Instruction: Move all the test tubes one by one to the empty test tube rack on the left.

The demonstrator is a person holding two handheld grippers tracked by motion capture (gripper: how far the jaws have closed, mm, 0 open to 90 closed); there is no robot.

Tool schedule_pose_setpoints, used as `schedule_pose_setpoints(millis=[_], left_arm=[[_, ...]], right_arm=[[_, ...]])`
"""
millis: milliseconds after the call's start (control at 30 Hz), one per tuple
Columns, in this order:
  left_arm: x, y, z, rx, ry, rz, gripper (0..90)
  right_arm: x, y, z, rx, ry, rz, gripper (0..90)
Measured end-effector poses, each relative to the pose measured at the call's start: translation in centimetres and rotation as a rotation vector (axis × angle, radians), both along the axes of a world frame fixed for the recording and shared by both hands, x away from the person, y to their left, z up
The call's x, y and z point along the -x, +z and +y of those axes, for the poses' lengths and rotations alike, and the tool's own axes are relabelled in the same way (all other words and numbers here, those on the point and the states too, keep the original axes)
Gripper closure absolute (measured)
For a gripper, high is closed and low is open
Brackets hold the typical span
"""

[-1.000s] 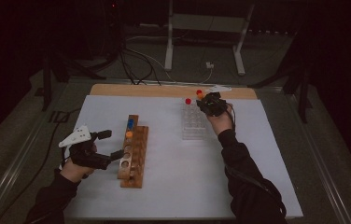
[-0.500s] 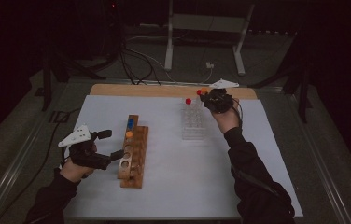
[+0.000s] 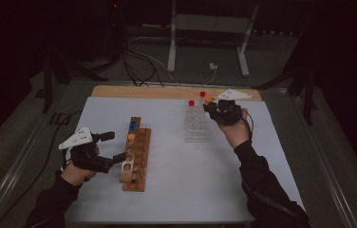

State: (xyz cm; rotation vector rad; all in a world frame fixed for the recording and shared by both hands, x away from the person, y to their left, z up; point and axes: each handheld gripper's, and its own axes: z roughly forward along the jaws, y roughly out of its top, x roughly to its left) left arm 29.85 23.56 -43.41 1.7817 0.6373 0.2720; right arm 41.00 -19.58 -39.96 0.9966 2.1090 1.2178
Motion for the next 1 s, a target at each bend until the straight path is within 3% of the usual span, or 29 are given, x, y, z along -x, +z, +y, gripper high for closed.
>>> schedule_pose_setpoints(millis=[400,800,1000], left_arm=[[0.3,0.6,-0.8,-0.008,-0.036,-0.002,4.0],[0.2,0.7,-2.4,-0.028,-0.096,0.016,4.1],[0.1,1.1,-3.5,-0.034,-0.138,0.026,4.5]], right_arm=[[4.7,-1.0,0.7,0.014,0.135,0.034,75.2],[7.9,-2.5,2.9,0.055,0.245,0.076,75.2],[9.2,-2.9,3.8,0.050,0.291,0.097,75.2]])
